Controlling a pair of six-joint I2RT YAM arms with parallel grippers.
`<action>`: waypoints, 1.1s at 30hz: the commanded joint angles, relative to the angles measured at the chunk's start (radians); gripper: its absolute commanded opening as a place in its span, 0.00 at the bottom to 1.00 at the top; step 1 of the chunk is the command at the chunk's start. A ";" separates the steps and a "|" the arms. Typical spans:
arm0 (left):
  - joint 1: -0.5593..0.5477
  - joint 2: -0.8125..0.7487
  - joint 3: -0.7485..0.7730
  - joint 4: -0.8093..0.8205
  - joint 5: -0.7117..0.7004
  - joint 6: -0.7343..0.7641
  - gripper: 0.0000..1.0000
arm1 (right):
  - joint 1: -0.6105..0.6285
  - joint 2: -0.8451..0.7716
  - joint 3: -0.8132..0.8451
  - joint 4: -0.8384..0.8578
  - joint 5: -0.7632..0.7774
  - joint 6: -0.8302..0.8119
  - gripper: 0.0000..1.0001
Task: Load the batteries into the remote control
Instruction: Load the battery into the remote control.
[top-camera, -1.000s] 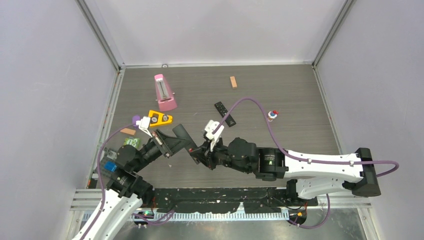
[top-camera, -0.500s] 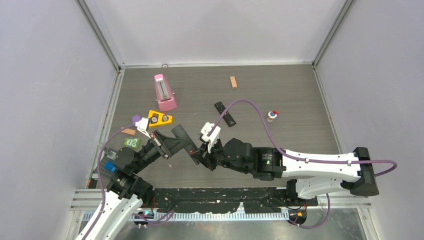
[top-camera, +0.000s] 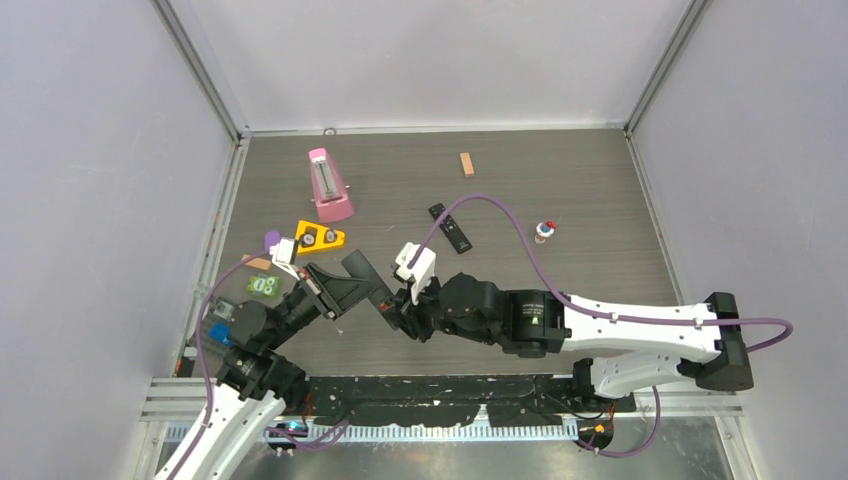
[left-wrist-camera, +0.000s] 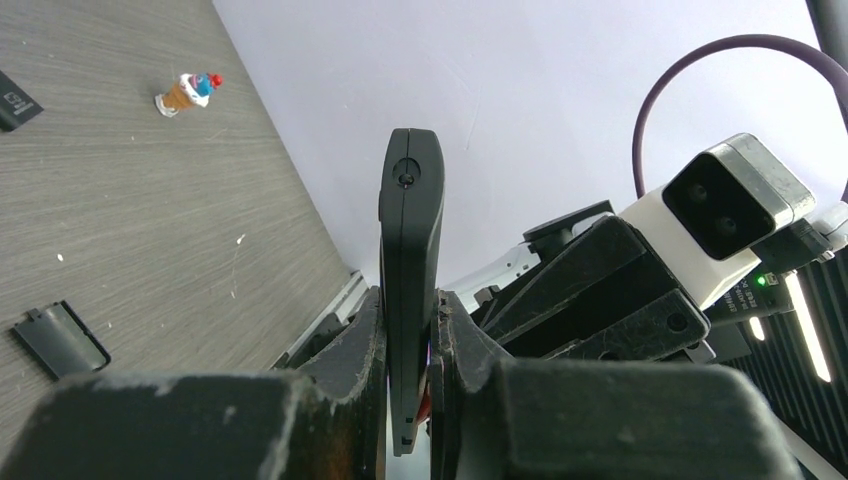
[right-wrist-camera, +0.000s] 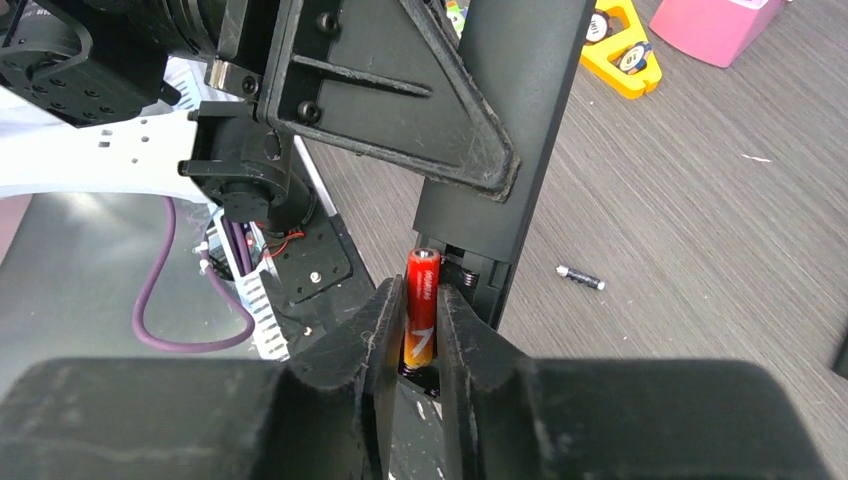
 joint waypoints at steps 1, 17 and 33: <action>0.003 -0.014 -0.002 0.088 -0.010 -0.011 0.00 | 0.005 0.016 0.057 -0.041 0.008 0.027 0.27; 0.003 -0.014 -0.024 0.075 -0.017 0.001 0.00 | -0.013 0.021 0.174 -0.104 0.149 0.139 0.44; 0.003 -0.027 -0.085 0.303 -0.003 0.030 0.00 | -0.190 -0.059 0.002 0.021 -0.142 0.500 0.87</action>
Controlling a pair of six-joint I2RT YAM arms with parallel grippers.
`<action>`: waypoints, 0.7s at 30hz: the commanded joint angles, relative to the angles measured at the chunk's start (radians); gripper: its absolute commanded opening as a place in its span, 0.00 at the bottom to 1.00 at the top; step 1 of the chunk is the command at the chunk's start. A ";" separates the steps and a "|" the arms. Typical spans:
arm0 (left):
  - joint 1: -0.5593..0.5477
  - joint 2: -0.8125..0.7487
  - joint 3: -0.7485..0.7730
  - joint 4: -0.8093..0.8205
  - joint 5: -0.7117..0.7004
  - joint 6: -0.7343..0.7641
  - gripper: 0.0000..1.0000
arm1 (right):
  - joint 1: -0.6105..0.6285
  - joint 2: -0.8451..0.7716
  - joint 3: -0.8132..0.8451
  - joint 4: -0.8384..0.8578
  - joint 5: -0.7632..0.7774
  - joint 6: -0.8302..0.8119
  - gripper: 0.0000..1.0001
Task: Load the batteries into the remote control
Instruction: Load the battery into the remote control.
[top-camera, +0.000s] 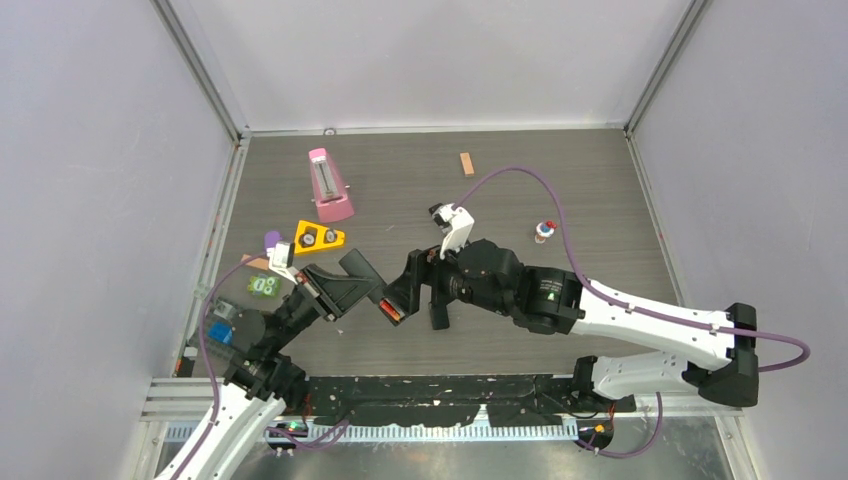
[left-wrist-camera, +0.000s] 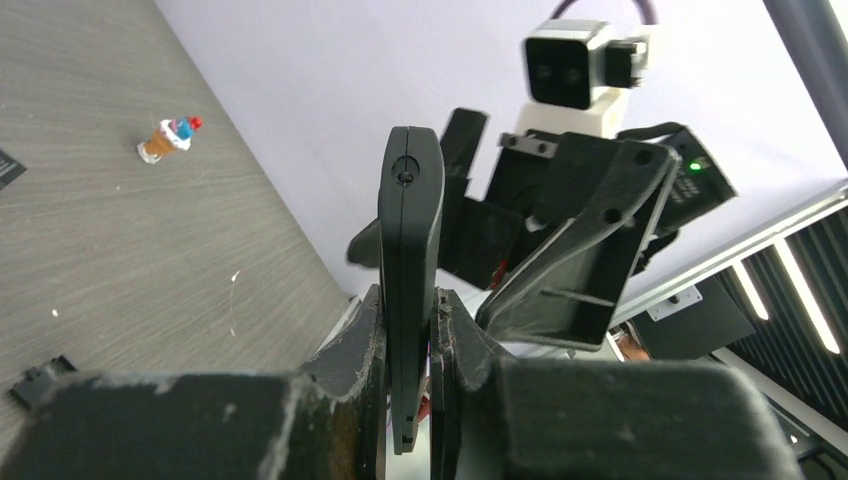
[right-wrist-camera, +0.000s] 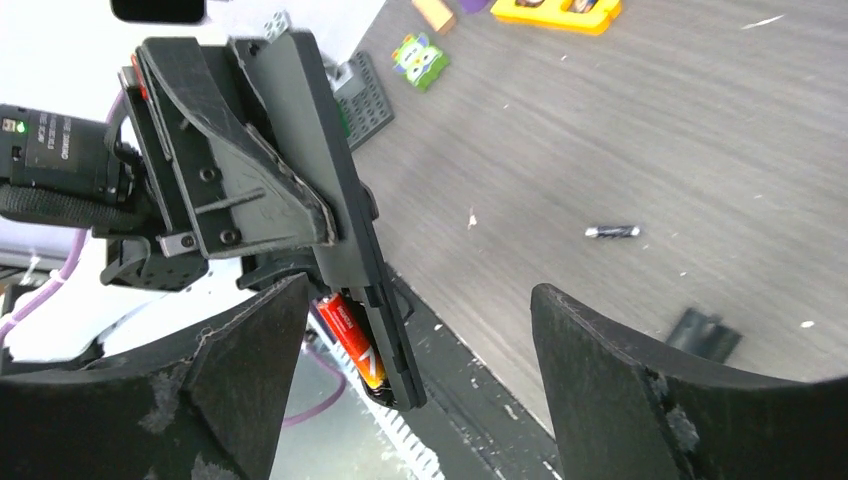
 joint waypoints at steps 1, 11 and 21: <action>0.002 -0.008 0.005 0.125 0.013 0.015 0.00 | -0.013 -0.002 -0.038 0.138 -0.138 0.098 0.87; 0.002 -0.013 0.012 0.066 -0.005 0.013 0.00 | -0.021 0.022 -0.074 0.244 -0.227 0.148 0.89; 0.002 -0.006 0.020 0.060 -0.009 0.012 0.00 | -0.053 0.056 -0.114 0.288 -0.324 0.227 0.59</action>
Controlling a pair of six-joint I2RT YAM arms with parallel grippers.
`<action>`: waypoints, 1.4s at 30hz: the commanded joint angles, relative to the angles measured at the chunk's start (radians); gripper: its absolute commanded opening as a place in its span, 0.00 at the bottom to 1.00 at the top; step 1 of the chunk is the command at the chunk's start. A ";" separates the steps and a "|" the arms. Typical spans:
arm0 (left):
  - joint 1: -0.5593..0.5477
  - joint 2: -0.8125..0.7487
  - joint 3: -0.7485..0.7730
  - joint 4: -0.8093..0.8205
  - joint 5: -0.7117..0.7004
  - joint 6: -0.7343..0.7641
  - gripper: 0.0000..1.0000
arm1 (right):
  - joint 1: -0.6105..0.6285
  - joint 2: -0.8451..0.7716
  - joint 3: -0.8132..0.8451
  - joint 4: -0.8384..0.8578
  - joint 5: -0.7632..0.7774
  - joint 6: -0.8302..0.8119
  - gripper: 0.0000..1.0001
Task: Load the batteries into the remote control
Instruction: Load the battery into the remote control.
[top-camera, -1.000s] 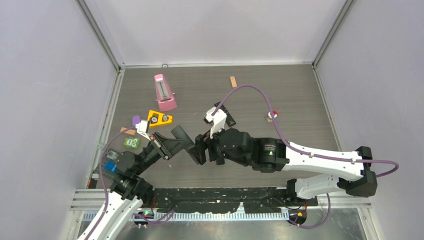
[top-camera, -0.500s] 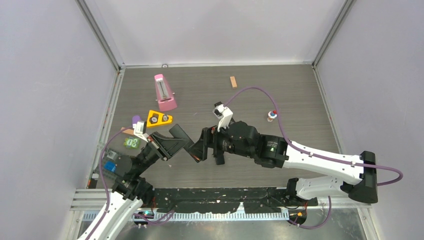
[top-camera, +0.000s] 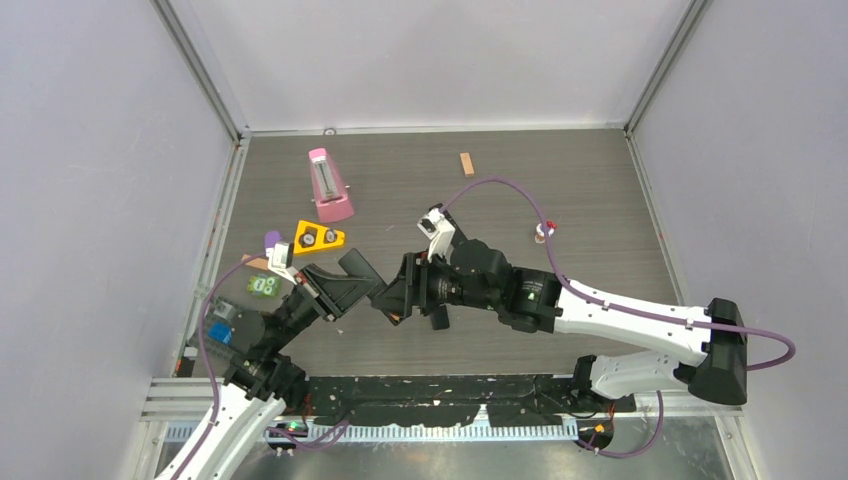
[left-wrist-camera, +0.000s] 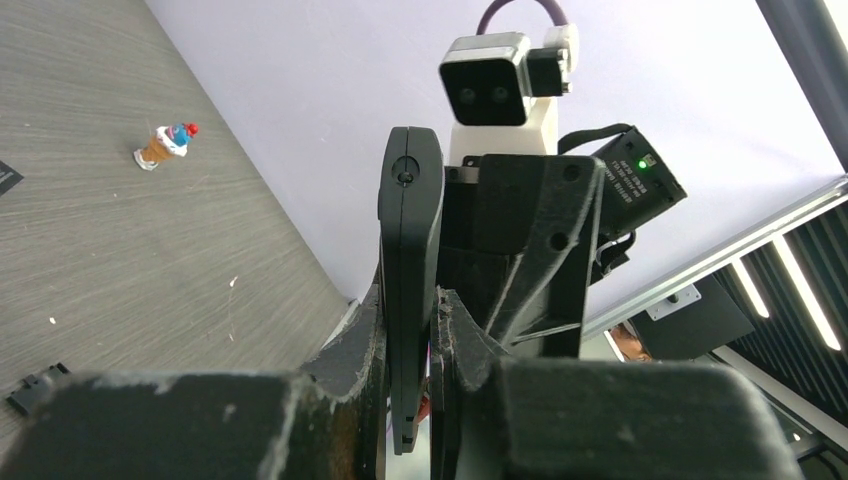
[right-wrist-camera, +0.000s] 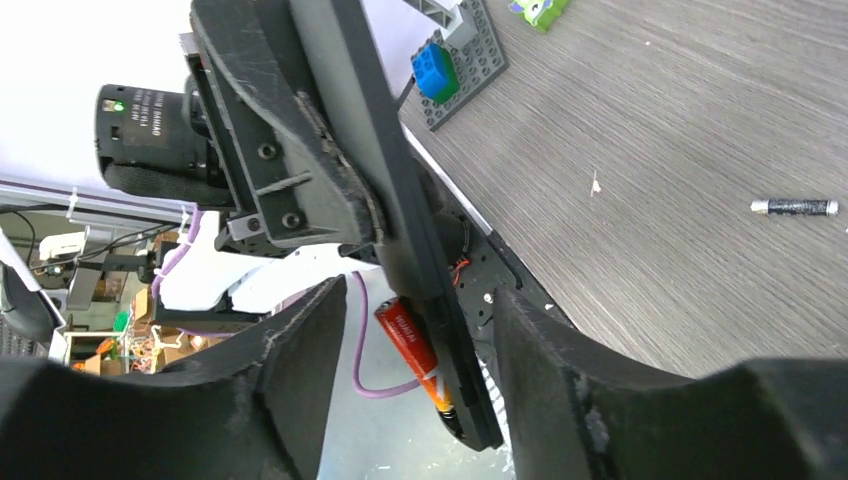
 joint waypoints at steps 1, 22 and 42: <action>0.002 -0.001 0.021 0.034 -0.008 0.008 0.00 | -0.009 0.001 -0.023 0.074 -0.047 0.044 0.56; 0.002 0.010 0.021 0.075 -0.023 -0.016 0.00 | -0.015 -0.013 -0.098 0.163 -0.077 0.025 0.49; 0.002 -0.001 0.009 0.088 -0.017 -0.011 0.00 | -0.056 -0.098 -0.122 0.125 -0.033 0.031 0.60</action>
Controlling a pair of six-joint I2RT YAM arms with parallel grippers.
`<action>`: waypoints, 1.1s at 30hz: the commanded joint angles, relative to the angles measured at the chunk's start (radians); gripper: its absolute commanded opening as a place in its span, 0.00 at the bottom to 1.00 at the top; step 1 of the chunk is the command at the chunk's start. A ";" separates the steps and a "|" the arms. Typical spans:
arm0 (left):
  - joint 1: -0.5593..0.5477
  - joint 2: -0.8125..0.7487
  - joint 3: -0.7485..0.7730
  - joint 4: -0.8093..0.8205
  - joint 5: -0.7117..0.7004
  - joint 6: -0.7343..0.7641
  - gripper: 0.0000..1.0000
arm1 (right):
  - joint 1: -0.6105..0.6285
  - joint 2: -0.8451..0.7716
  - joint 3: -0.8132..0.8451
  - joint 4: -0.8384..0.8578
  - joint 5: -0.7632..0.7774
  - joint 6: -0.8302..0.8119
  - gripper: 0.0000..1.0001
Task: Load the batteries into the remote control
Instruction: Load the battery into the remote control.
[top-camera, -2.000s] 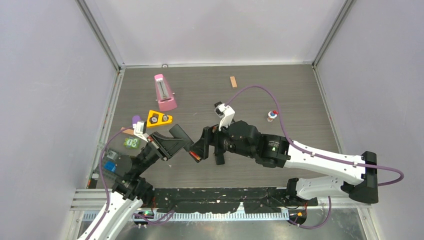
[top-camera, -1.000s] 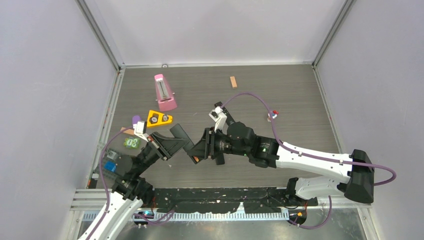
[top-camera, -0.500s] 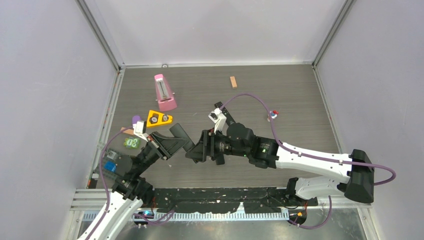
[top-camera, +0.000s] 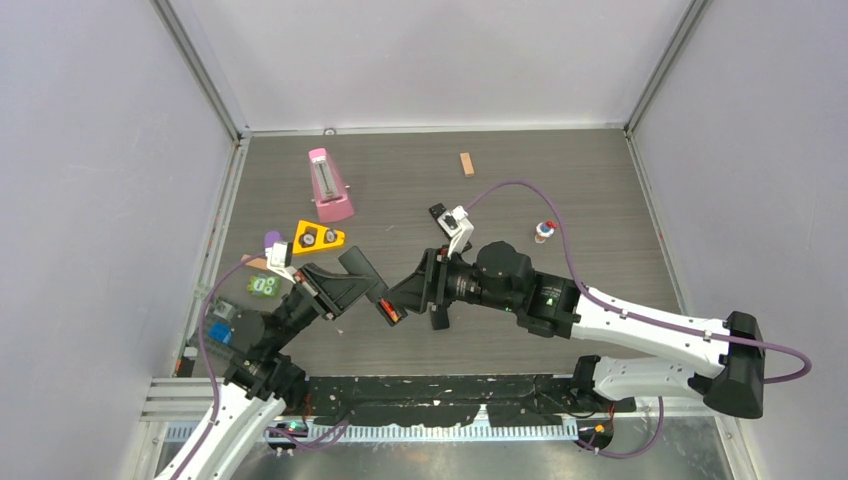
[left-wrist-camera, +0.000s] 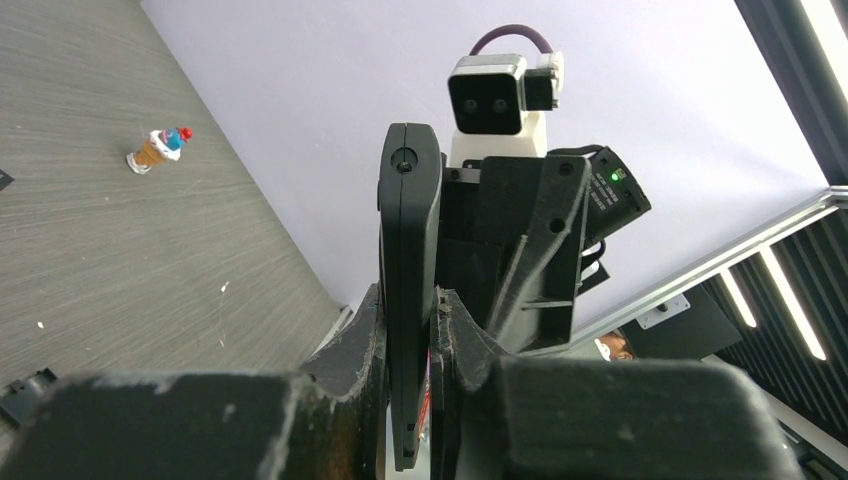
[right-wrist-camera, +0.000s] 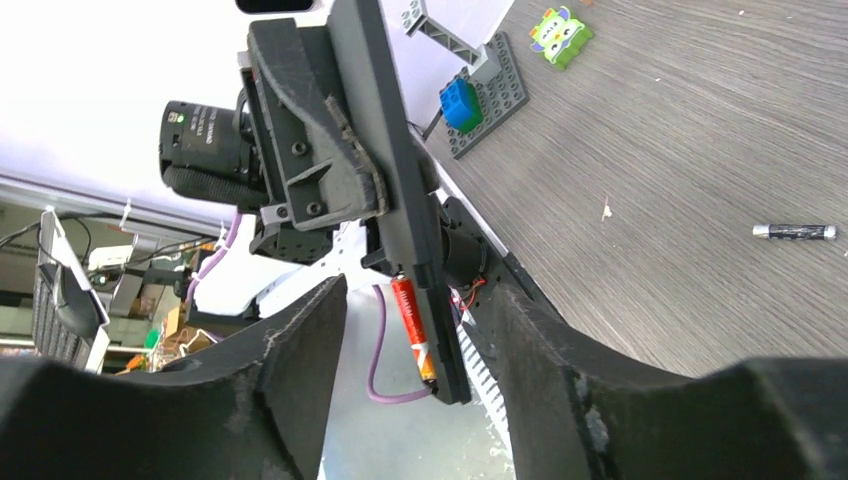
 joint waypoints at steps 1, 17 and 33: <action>0.002 -0.006 0.010 0.076 -0.003 0.014 0.00 | -0.010 0.020 0.006 0.004 -0.004 0.010 0.57; 0.002 0.009 0.017 0.110 -0.003 -0.003 0.00 | -0.011 0.071 -0.002 0.000 -0.036 -0.016 0.35; 0.002 -0.003 0.014 0.126 -0.014 -0.028 0.00 | -0.011 0.097 -0.014 -0.009 -0.042 -0.013 0.23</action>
